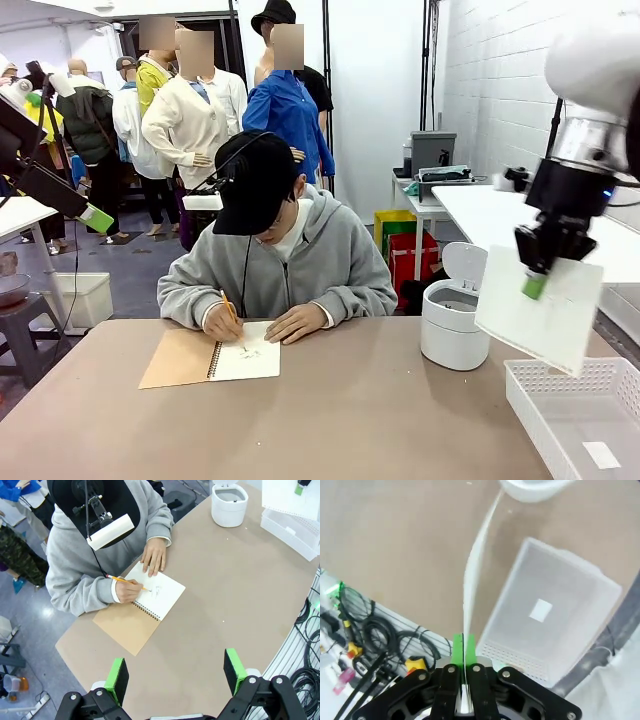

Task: Sort the paper based on its condition.
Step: If a person hands you a paper, place it in the Organizing basket , and if it's crumpled, put it in the Trash can.

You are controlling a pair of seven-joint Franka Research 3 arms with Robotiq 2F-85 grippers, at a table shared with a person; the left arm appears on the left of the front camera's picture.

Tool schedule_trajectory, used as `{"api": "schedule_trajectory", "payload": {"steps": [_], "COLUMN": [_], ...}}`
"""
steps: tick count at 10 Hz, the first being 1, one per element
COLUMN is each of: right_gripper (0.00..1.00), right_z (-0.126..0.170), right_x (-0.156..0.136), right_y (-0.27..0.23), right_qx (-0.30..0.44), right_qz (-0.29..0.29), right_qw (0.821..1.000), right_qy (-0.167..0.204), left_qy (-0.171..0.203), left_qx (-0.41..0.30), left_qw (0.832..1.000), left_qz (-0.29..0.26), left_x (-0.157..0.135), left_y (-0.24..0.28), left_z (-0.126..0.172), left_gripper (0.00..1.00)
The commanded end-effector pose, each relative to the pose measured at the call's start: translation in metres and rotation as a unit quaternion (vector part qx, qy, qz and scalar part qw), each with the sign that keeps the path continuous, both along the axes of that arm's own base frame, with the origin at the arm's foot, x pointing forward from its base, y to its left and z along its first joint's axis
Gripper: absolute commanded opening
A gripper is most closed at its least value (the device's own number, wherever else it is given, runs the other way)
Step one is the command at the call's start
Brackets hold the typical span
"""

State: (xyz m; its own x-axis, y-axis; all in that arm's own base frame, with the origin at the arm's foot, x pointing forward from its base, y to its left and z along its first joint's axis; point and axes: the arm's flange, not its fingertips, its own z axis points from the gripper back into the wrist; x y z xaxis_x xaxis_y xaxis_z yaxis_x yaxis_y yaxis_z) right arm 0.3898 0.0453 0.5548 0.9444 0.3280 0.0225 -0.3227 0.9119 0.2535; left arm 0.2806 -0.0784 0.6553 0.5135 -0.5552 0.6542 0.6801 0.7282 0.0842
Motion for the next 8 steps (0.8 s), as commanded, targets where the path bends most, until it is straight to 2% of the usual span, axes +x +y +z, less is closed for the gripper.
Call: {"api": "schedule_trajectory", "payload": {"steps": [1,2,3,4,5,6,8], "right_gripper": [0.00,0.00,0.00,0.00,0.00,0.00,0.00], "right_z": [-0.021,-0.039,-0.049,-0.054,-0.056,-0.047,-0.047], "right_x": [-0.032,-0.042,-0.043,-0.044,-0.045,-0.044,-0.044], "right_y": [-0.030,-0.040,-0.053,-0.064,-0.067,-0.058,-0.058], "right_qx": [-0.014,-0.007,0.007,0.018,0.033,0.007,0.007], "right_qz": [-0.029,-0.042,-0.058,-0.072,-0.092,-0.061,-0.061], "right_qw": [0.999,0.999,0.998,0.997,0.995,0.998,0.998], "right_qy": [-0.006,0.005,-0.010,0.002,-0.007,0.011,0.011], "left_qy": [0.000,0.000,0.000,0.000,0.000,0.000,0.000], "left_qx": [-0.004,-0.004,-0.004,-0.004,-0.004,-0.004,-0.004], "left_qw": [1.000,1.000,1.000,1.000,1.000,1.000,1.000], "left_qz": [-0.002,-0.002,-0.002,-0.002,-0.002,-0.002,-0.002], "left_x": [0.000,0.000,0.000,0.000,0.000,0.000,0.000], "left_y": [0.001,0.001,0.001,0.001,0.001,0.001,0.001], "left_z": [0.000,0.000,0.000,0.000,0.000,0.000,0.000], "left_gripper": [1.00,1.00,1.00,1.00,1.00,1.00,1.00]}}
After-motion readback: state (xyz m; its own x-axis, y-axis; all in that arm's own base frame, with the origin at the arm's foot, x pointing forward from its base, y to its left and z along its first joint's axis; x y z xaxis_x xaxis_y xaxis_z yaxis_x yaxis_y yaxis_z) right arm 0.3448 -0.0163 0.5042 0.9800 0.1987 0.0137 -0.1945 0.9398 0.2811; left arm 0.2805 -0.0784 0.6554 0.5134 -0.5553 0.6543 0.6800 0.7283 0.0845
